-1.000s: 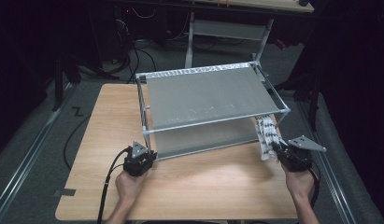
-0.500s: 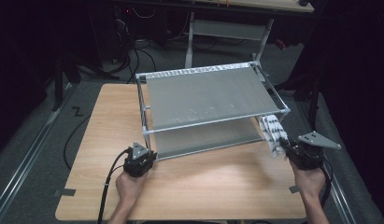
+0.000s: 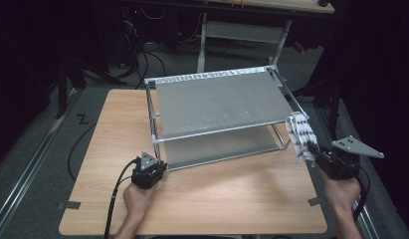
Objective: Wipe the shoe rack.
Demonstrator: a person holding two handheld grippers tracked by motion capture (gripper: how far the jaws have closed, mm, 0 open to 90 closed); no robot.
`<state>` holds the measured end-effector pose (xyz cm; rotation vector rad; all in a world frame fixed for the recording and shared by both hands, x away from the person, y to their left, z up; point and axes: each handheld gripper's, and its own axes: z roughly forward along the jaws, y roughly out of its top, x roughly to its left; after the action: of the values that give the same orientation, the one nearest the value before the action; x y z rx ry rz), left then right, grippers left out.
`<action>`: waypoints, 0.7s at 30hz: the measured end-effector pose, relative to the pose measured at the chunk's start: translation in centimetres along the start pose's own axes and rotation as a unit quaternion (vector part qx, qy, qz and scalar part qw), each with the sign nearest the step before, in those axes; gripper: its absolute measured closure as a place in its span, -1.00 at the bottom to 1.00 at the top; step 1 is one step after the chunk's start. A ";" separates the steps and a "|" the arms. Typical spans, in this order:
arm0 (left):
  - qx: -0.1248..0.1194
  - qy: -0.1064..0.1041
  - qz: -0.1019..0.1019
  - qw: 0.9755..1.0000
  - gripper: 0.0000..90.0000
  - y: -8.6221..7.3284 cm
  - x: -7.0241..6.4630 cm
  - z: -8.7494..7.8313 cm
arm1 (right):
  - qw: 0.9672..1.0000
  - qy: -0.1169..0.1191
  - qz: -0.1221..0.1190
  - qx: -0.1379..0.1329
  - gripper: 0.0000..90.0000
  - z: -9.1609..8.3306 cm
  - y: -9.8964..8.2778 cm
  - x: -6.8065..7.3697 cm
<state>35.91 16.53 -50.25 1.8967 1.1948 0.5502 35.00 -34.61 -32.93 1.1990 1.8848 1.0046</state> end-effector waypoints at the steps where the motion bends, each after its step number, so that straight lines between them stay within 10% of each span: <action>1: 0.000 0.000 0.000 1.000 0.76 0.0 0.0 0.0 | 1.000 0.000 0.000 0.000 0.78 0.0 0.0 0.0; 21: 0.000 -0.001 0.000 1.000 0.76 0.0 0.0 0.0 | 1.000 -0.014 -0.007 -0.017 0.77 4.4 5.5 -0.1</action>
<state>35.93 16.55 -50.27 1.8967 1.1934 0.5471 40.97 -32.14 -30.16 1.1731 1.8446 1.0037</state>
